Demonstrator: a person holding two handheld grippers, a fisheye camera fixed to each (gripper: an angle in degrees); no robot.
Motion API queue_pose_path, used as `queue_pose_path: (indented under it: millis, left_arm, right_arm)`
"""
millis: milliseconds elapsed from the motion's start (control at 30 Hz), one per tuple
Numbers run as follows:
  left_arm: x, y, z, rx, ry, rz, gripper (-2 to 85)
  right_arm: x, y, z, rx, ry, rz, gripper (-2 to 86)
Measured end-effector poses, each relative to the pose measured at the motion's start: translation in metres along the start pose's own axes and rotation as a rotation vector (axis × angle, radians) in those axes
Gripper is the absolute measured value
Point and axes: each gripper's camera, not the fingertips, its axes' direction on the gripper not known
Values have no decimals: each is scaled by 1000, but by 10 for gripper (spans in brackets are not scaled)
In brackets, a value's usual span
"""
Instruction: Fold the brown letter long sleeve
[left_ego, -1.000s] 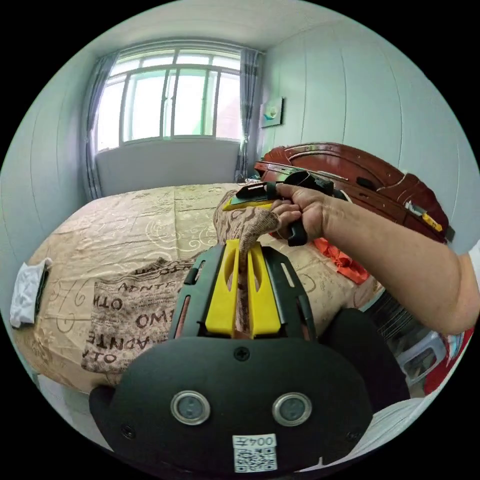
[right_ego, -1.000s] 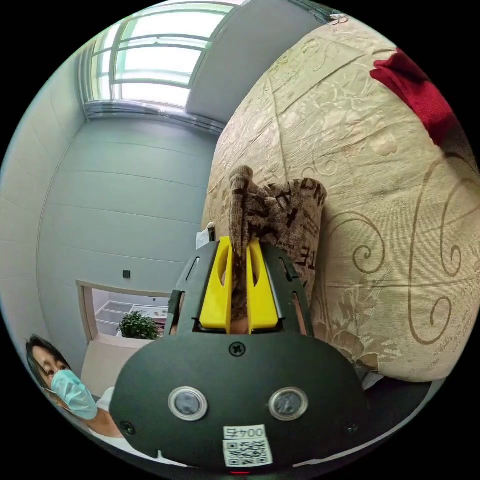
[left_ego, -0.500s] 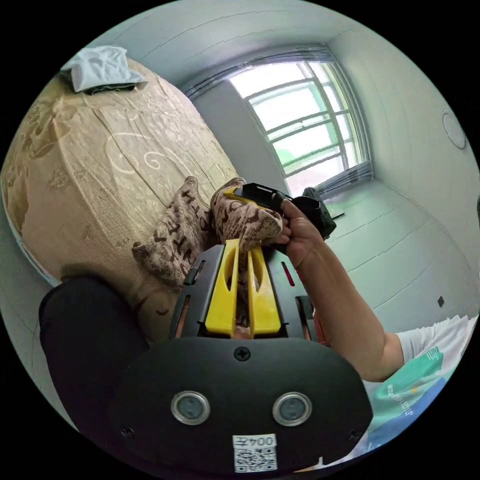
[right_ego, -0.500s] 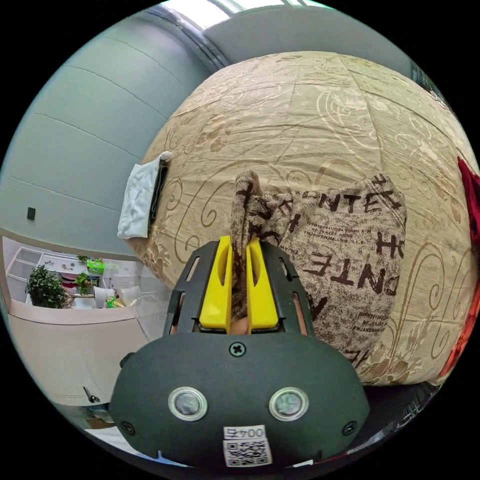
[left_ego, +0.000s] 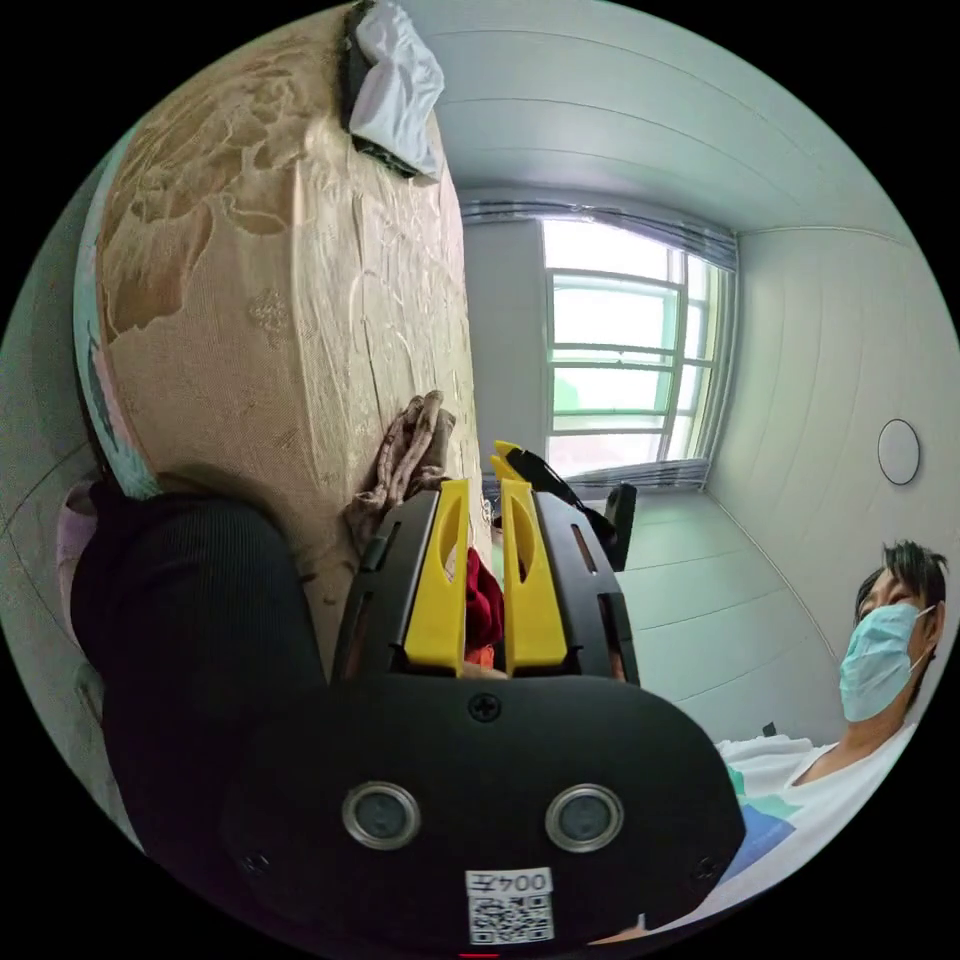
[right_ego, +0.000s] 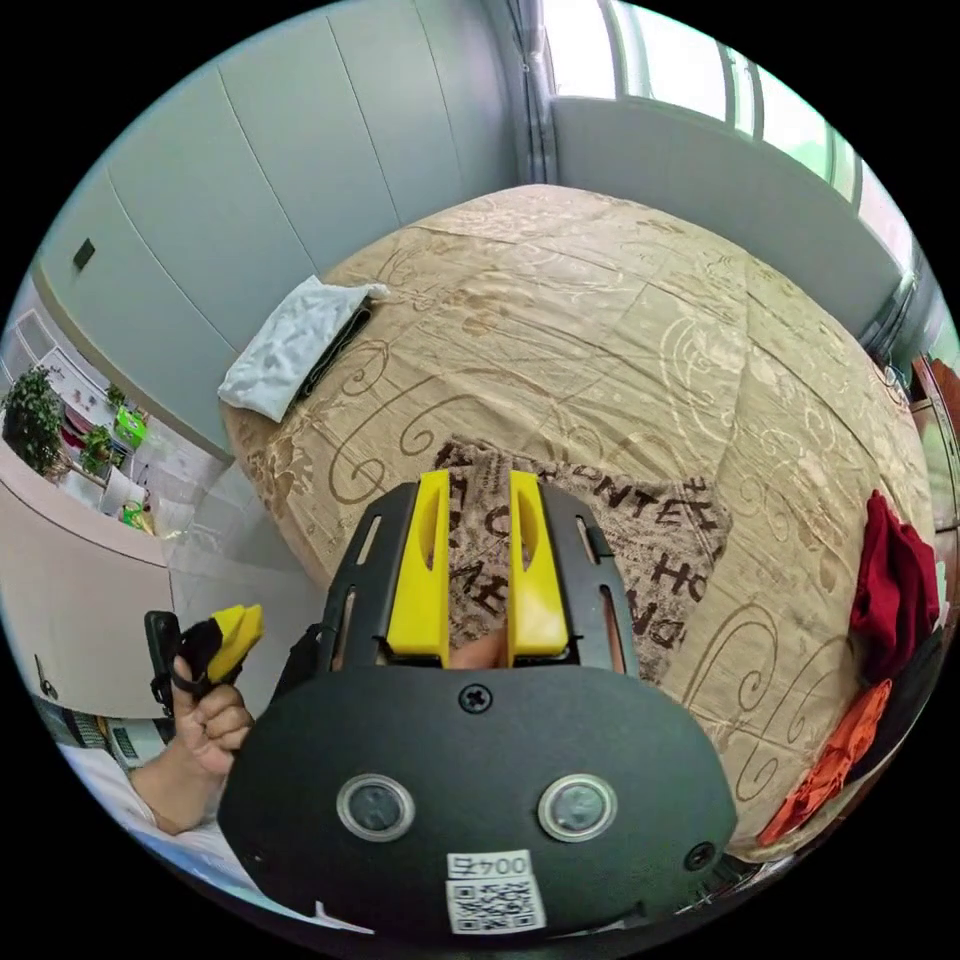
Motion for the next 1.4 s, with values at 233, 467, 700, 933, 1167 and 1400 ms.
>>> queue_pose_path:
  millis: [233,467,700,933,1167,1400]
  left_arm:
    - [62,-15,93,-205,217,174,13]
    - [-15,-47,196,-241,-74,10,2]
    - [-17,-30,203,-239,-35,-54,2]
    - [49,86,226,-585,-1,174,1]
    - [66,235,298,-784,-236,536,2]
    - [14,281,316,-787,-327,387,2]
  right_arm:
    - [101,137,-31,200,-450,257,49]
    - [93,200,28,109,-495,260,10]
    - [68,206,-13,150,-442,199,49]
    - [68,225,-56,171,-293,334,86]
    - [84,152,-57,182,-271,320,57]
    - [74,102,-2,-141,-53,238,41]
